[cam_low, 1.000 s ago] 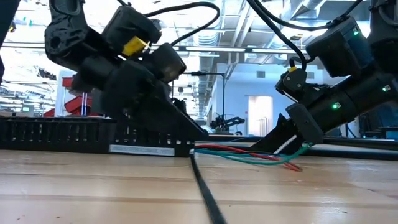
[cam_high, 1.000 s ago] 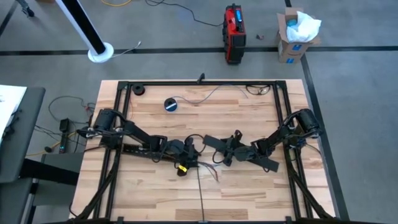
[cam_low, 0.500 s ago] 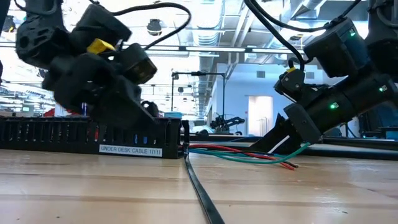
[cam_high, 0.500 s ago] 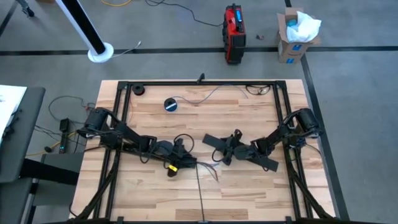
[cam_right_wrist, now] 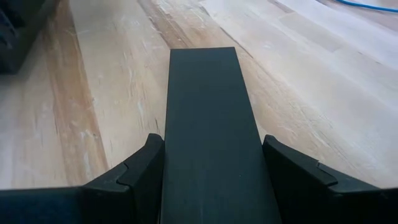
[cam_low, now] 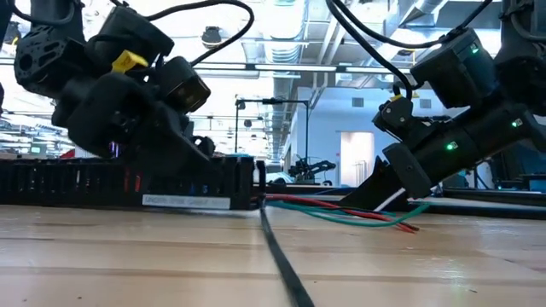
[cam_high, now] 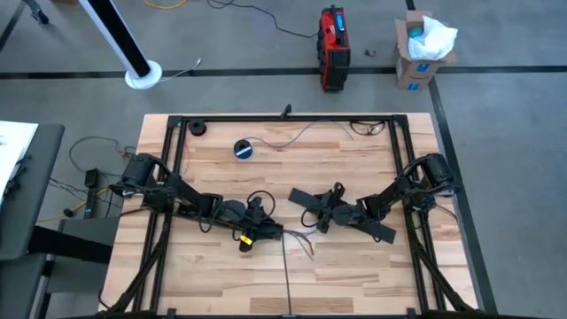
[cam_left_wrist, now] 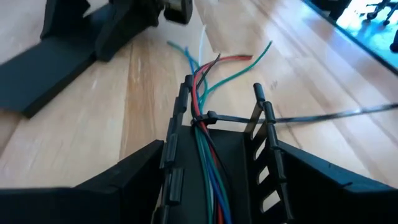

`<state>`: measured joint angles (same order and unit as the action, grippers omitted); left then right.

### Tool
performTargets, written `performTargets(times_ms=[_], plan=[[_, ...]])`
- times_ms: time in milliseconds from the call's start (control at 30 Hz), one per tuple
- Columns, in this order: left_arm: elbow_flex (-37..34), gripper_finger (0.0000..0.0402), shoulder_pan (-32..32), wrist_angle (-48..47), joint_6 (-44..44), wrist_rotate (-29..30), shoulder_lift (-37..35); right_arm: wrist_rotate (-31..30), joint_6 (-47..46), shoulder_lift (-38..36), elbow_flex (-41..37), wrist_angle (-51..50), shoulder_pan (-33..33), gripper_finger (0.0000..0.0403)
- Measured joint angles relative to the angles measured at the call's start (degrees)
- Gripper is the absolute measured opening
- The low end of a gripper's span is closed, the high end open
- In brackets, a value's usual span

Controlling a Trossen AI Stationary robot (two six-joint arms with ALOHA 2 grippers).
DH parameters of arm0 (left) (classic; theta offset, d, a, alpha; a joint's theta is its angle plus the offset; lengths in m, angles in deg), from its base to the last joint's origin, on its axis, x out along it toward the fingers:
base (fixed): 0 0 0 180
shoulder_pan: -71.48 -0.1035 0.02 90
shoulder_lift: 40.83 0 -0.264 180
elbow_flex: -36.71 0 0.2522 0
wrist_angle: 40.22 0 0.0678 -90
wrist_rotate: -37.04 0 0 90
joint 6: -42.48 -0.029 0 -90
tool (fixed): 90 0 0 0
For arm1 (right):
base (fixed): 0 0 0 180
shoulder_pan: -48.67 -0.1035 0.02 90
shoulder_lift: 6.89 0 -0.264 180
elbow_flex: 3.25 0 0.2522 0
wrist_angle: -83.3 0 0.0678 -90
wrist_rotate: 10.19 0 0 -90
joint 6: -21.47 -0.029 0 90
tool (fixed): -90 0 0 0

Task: Ziptie cables
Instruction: Close the black cable duct with the black cable duct cover

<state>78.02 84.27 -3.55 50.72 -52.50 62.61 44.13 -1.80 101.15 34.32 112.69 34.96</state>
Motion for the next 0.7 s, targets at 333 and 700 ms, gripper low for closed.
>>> performTargets(times_ms=[333,700], plan=[[3.5,0.0264,-0.48,3.3,0.43,-1.14,4.78,-0.24,-0.17,0.0,-0.01,-0.01,0.04,0.0231],[11.04,0.0264,-0.33,5.21,0.94,-4.73,11.94,0.6,-0.14,0.0,-0.03,0.1,0.0,0.0231]])
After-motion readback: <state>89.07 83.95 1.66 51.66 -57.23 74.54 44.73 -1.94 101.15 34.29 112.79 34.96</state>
